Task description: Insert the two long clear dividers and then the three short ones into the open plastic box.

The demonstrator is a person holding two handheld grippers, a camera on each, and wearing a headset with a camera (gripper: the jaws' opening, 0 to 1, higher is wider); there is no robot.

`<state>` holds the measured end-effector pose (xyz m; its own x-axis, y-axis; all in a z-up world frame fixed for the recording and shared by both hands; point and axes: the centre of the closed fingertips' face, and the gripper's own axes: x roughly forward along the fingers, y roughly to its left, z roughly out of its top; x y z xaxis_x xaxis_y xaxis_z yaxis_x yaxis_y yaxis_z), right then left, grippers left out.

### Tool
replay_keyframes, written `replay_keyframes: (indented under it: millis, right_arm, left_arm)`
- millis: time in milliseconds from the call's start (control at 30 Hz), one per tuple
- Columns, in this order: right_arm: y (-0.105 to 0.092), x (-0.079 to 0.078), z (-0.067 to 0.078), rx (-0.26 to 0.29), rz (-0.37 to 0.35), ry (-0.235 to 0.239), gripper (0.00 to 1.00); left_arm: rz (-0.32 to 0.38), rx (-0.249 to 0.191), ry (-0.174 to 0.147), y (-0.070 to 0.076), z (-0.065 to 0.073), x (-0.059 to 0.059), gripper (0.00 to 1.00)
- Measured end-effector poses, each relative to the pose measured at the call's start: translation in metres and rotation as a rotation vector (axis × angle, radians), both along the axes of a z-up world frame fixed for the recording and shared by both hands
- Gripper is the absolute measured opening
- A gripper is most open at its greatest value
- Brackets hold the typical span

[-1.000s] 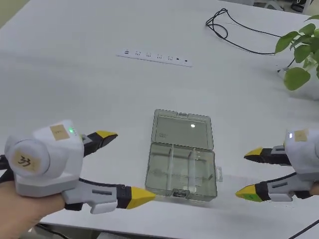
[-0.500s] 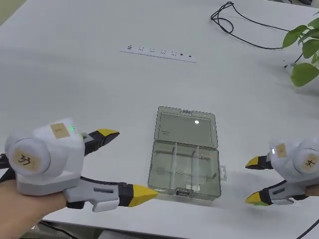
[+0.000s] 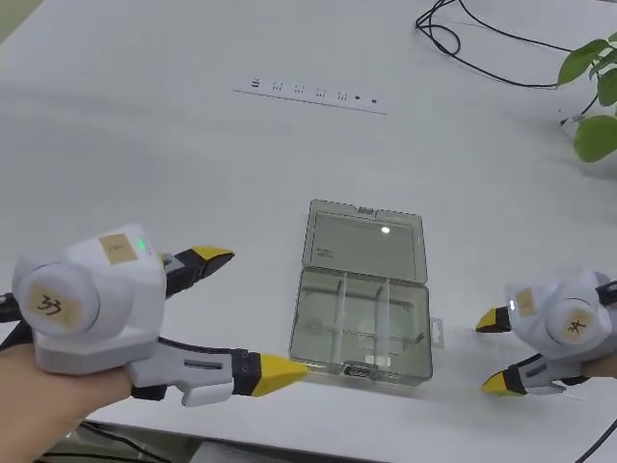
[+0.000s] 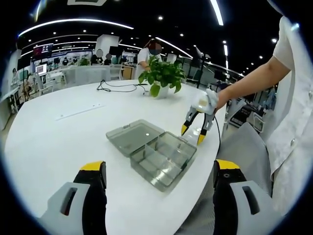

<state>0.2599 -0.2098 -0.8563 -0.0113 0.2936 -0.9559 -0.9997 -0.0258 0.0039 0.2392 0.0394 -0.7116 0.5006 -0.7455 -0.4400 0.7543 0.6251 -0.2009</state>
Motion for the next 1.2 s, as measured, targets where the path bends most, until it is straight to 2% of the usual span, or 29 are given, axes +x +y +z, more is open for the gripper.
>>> replay_keyframes:
  millis: [367,467,867,1033,1200]
  right_arm:
    - [0.001,0.000,0.000,-0.020,0.018,-0.016,0.40]
    - [0.001,0.000,0.001,-0.021,0.004,-0.018,0.33]
    - [0.000,-0.001,0.003,-0.018,-0.013,-0.039,0.33]
    - [0.004,-0.002,0.017,0.013,-0.034,-0.070,0.33]
    - [0.013,0.001,0.046,0.070,-0.073,-0.133,0.33]
  left_arm:
    - [-0.004,-0.004,-0.002,-0.002,0.000,0.001,0.92]
    - [-0.003,-0.007,-0.001,-0.003,0.000,0.001,0.92]
    - [-0.002,-0.005,-0.006,-0.004,0.002,0.000,0.92]
    - [-0.005,-0.008,-0.013,-0.006,0.007,0.001,0.92]
    - [-0.018,-0.014,-0.019,-0.014,0.014,0.004,0.91]
